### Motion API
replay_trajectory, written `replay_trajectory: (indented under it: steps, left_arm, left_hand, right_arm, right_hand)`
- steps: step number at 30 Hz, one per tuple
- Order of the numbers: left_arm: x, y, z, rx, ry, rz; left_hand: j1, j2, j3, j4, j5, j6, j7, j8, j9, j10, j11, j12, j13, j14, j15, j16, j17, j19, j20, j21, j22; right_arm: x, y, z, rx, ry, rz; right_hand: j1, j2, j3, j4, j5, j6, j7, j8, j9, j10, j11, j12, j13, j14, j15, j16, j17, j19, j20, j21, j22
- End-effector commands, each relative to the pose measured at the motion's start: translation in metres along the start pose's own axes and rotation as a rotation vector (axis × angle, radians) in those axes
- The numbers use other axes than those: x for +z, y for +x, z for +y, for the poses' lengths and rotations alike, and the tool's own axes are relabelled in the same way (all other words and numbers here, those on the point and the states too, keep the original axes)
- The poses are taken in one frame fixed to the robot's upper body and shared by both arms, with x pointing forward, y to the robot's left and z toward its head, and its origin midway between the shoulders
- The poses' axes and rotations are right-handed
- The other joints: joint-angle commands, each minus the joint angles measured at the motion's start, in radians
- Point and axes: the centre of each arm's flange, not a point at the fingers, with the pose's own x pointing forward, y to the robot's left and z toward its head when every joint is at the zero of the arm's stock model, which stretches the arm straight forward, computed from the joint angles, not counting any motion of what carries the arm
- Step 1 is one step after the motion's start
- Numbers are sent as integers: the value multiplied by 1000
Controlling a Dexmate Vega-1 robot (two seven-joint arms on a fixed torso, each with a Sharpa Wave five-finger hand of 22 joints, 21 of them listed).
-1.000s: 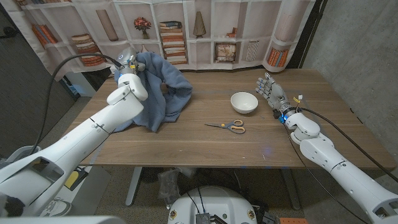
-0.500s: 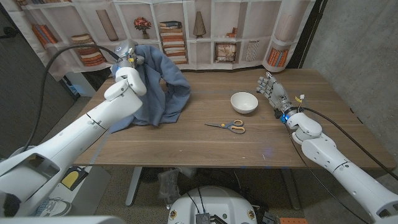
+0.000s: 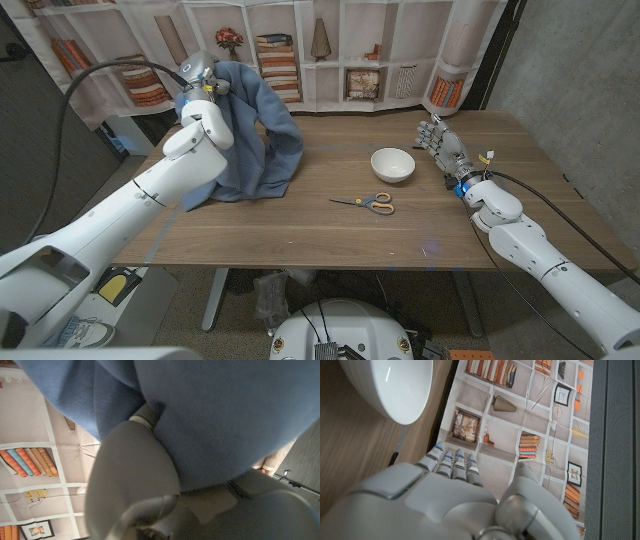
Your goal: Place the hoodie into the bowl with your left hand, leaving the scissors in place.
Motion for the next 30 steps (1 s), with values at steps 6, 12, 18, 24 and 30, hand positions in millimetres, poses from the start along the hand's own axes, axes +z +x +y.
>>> replay_trajectory:
  steps: [6,12,18,24,30]
  left_arm:
    - [28,1,30,47,-14,-56]
    - [38,5,34,47,-22,-73]
    - [45,9,39,50,-36,-90]
    - [48,14,43,40,-55,-106]
    - [50,20,43,23,-72,-158]
  left_hand:
    - [-9,16,123,109,6,15,6,11,1,24,-10,-8,4,271,-318,19,422,63,-160,16,0]
    - [-12,15,128,109,6,14,4,12,1,25,-10,-14,8,273,-318,15,424,61,-160,23,-2]
    - [-15,14,133,108,6,20,-2,14,-4,28,-11,-19,10,280,-318,12,425,59,-161,29,-3]
    - [-18,13,136,108,6,18,-2,14,-5,33,-16,-22,12,279,-318,8,427,57,-161,35,-4]
    - [-22,12,140,108,5,21,-8,16,-7,30,-19,-29,15,283,-319,6,429,54,-161,40,-4]
  right_arm:
    - [1,-10,-4,-9,6,-14]
    - [0,-14,-5,-11,8,-18]
    - [1,-16,-6,-15,12,-23]
    - [1,-17,-7,-17,12,-28]
    - [2,-17,-8,-19,13,-32]
  right_hand:
    - [2,9,3,-8,-3,6,1,0,4,10,0,1,5,5,1,1,3,5,3,2,5]
    - [2,9,2,-8,-3,5,2,0,4,9,0,0,5,6,1,2,3,5,3,2,5]
    - [2,9,2,-9,-3,4,2,0,4,10,1,0,5,7,1,2,3,5,3,2,5]
    - [1,10,2,-9,-3,5,1,0,4,10,1,0,5,6,0,1,3,5,3,2,5]
    - [1,10,1,-9,-3,6,2,0,4,10,1,0,5,6,-1,1,3,5,2,2,5]
